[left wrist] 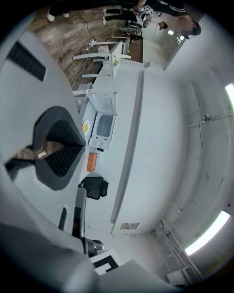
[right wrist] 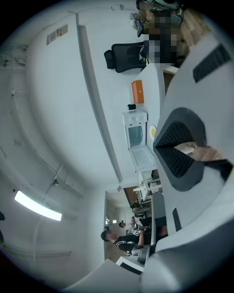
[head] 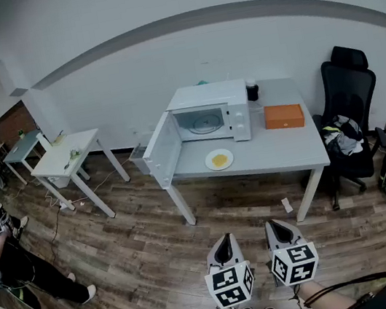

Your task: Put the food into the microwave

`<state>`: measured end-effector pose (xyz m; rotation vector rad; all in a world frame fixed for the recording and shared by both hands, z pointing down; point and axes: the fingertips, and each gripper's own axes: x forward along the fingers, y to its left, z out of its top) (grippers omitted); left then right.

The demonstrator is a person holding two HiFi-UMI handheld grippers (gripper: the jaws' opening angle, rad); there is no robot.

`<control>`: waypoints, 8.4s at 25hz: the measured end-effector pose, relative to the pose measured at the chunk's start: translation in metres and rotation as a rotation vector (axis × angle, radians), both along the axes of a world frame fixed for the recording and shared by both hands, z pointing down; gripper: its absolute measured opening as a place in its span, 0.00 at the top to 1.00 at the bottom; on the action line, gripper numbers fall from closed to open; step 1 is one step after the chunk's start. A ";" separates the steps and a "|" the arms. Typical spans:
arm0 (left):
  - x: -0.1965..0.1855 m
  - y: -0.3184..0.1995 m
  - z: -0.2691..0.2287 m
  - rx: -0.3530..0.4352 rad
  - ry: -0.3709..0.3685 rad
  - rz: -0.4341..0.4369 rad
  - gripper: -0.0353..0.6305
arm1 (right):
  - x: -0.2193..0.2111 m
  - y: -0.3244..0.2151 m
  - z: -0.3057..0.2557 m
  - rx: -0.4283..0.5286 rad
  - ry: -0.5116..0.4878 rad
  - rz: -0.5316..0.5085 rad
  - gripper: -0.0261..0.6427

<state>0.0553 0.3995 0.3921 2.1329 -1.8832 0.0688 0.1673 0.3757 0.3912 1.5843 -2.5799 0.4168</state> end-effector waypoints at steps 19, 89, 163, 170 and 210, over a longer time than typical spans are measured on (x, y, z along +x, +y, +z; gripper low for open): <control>-0.037 -0.024 0.012 -0.016 -0.035 -0.030 0.95 | -0.028 -0.026 0.014 -0.027 0.002 0.011 0.94; -0.097 -0.360 0.065 -0.144 -0.080 -0.119 0.95 | -0.064 -0.367 0.078 -0.202 0.020 -0.042 0.94; -0.144 -0.552 0.203 -0.516 0.032 0.132 0.82 | -0.116 -0.547 0.196 -0.508 0.042 0.073 0.86; -0.147 -0.545 0.226 -0.581 0.038 0.124 0.82 | -0.109 -0.544 0.222 -0.550 0.048 0.099 0.86; -0.137 -0.543 0.249 -0.651 0.169 0.082 0.82 | -0.110 -0.537 0.242 -0.597 0.032 0.119 0.88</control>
